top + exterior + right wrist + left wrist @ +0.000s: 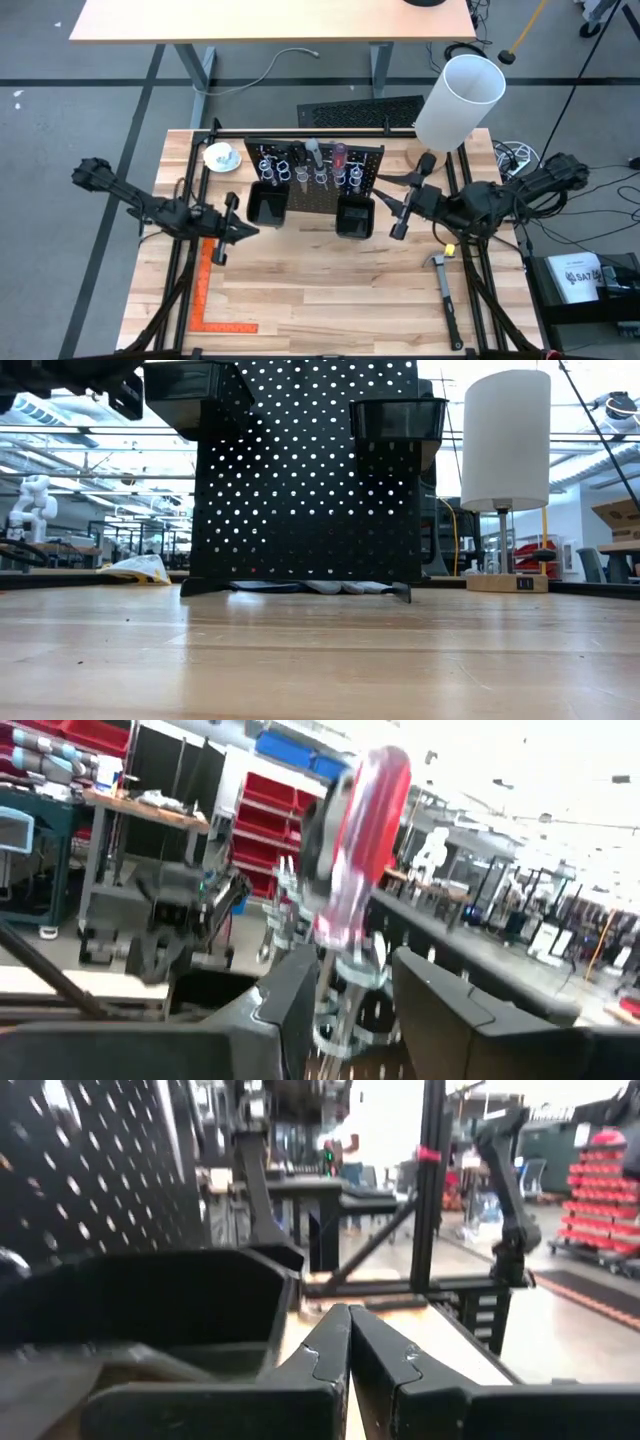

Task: Hang tools onto peg board
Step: Remove the silver wrench from the black peg board

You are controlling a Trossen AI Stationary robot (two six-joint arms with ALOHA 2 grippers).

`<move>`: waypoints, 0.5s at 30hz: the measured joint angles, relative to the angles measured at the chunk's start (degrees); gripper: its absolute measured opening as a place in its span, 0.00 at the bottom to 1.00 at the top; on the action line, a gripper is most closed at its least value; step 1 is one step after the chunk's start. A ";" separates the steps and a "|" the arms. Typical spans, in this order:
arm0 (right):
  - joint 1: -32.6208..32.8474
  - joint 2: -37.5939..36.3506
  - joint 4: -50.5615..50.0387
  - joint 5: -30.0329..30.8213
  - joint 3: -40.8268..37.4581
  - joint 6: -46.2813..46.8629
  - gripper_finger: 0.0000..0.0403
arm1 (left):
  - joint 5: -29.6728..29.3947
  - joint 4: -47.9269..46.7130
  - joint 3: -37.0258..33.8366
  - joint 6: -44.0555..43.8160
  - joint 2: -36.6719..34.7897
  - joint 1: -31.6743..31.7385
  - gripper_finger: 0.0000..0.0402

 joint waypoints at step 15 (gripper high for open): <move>-4.85 7.72 -17.85 -3.04 14.40 7.28 0.32 | -0.02 -0.08 0.00 -1.29 3.12 0.00 0.03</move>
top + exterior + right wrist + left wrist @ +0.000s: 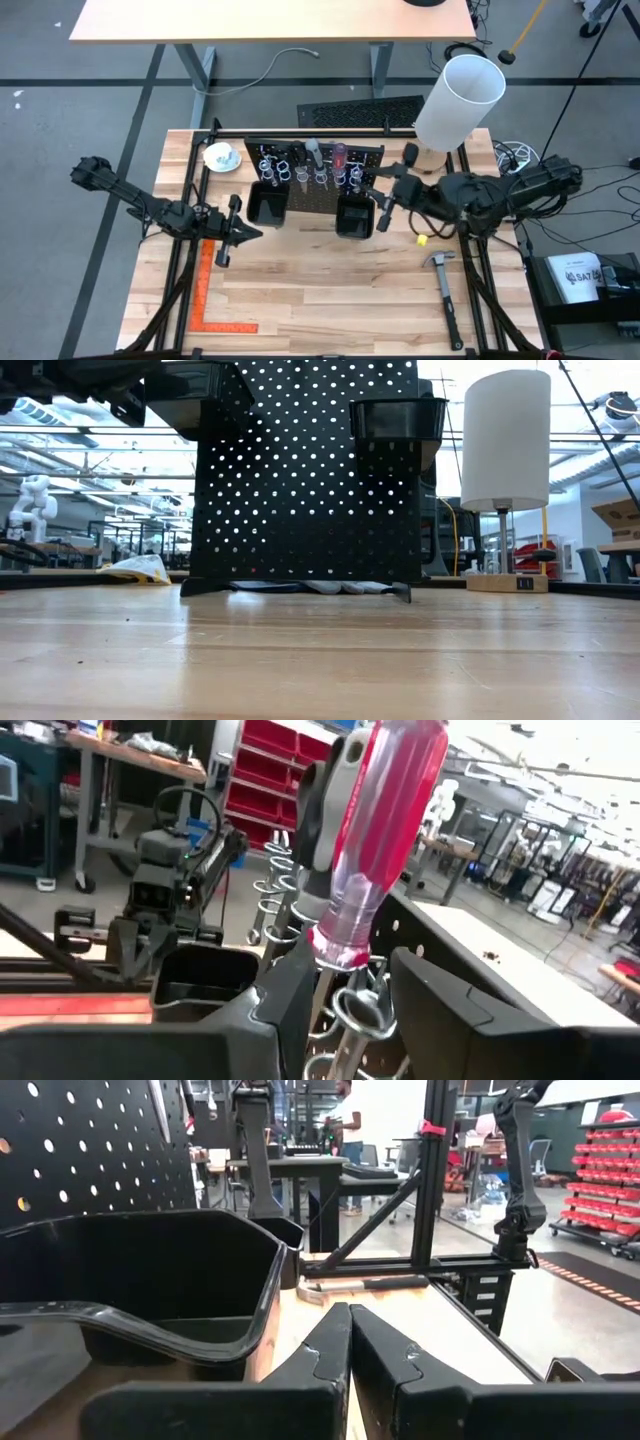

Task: Hang tools onto peg board
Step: Remove the silver wrench from the black peg board

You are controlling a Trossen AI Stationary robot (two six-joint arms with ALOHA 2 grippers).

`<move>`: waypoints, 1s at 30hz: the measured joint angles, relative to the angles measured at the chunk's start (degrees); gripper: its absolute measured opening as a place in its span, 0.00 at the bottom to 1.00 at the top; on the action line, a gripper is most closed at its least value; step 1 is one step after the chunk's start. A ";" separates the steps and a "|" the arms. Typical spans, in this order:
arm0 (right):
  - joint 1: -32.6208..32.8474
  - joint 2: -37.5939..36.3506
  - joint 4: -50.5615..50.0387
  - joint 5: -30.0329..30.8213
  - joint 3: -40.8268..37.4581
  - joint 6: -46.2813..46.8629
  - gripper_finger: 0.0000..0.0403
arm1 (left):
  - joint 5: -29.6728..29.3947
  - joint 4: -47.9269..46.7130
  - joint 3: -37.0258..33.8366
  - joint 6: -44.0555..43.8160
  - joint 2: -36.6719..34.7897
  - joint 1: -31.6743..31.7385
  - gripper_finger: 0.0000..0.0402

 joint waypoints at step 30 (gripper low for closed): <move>-3.33 3.46 -2.79 -0.20 2.48 6.63 0.10 | -0.02 -0.17 0.00 0.25 0.00 0.00 0.03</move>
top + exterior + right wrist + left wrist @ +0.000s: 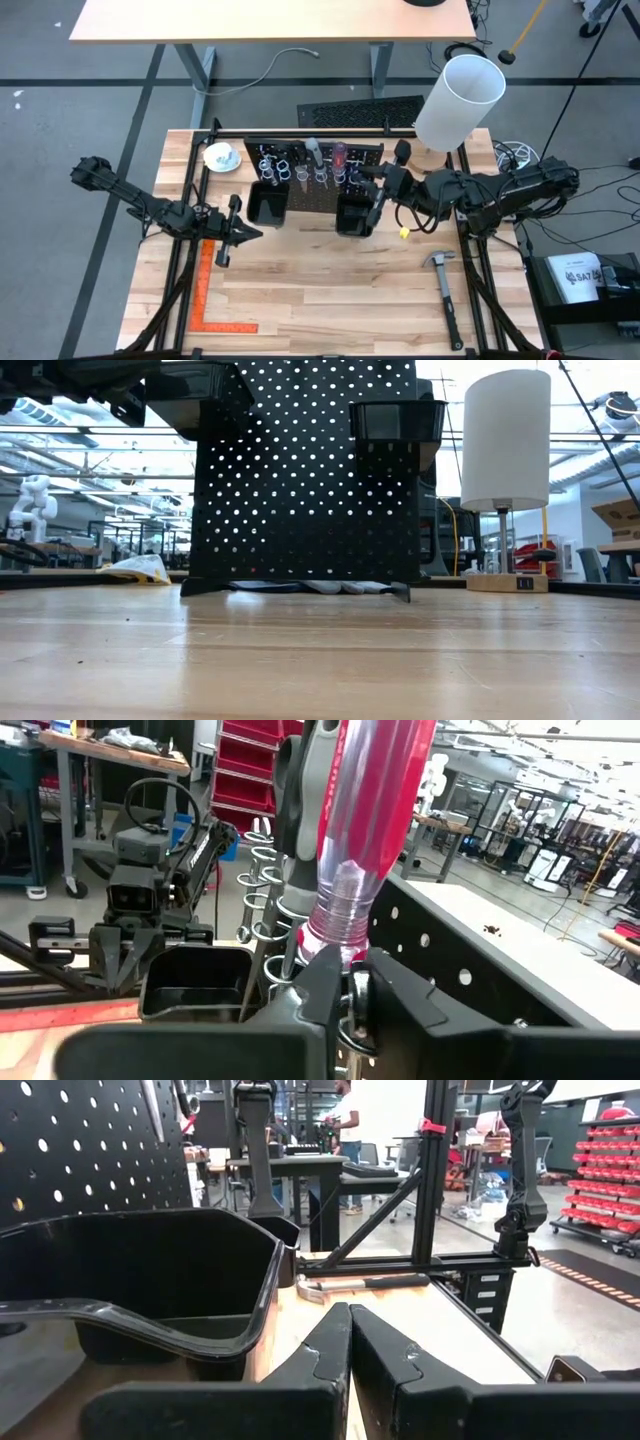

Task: Hang tools onto peg board
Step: Remove the silver wrench from the black peg board

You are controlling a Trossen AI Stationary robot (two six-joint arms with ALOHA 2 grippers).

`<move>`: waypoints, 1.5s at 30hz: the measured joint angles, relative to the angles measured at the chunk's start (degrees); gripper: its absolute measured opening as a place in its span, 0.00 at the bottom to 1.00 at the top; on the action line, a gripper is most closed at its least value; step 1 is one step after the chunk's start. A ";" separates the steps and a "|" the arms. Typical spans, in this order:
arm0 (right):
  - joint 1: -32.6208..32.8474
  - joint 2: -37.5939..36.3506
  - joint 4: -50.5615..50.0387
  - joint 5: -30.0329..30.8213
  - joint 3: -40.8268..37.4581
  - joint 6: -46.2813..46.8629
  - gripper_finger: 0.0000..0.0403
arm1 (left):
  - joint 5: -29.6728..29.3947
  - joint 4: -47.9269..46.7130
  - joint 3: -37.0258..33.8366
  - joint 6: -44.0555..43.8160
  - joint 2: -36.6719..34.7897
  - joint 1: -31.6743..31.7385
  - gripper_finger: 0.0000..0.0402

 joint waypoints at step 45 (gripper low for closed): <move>0.17 -0.17 4.08 3.42 4.03 2.46 0.02 | 0.41 -0.22 0.00 -0.51 -0.02 0.00 0.03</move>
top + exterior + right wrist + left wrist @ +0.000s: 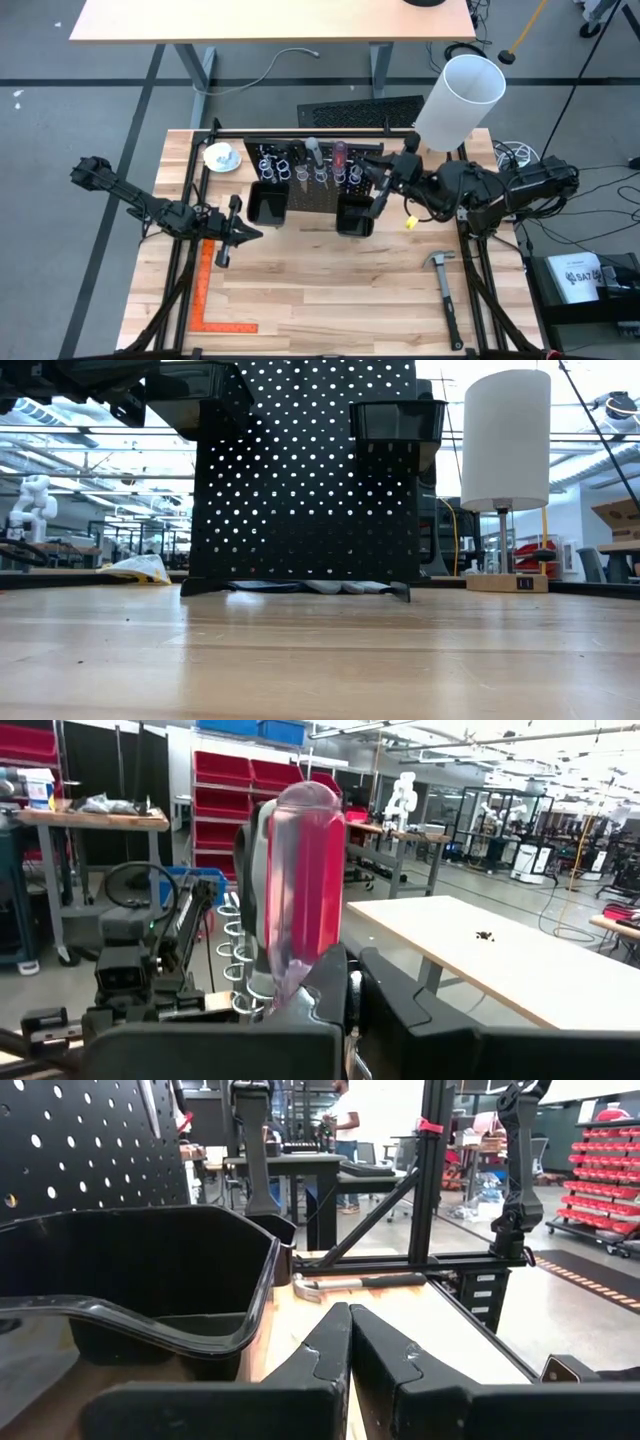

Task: Hang tools onto peg board
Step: Remove the silver wrench from the black peg board

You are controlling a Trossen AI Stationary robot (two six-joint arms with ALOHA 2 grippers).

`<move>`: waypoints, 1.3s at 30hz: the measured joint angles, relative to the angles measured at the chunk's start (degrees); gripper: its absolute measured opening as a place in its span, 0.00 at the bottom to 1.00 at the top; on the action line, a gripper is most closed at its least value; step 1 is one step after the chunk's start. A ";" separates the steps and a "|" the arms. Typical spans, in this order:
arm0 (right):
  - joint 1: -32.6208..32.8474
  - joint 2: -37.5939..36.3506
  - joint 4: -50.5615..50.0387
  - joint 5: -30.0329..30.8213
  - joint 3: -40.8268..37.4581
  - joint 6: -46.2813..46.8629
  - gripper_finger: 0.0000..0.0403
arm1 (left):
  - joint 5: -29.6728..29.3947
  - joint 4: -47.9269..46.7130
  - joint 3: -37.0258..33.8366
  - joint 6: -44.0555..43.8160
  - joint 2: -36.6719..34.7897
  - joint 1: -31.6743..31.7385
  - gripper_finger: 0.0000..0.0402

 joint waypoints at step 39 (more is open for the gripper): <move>0.00 -0.59 1.50 -0.17 2.58 1.22 0.02 | 0.05 -1.40 0.00 -1.40 0.04 0.01 0.03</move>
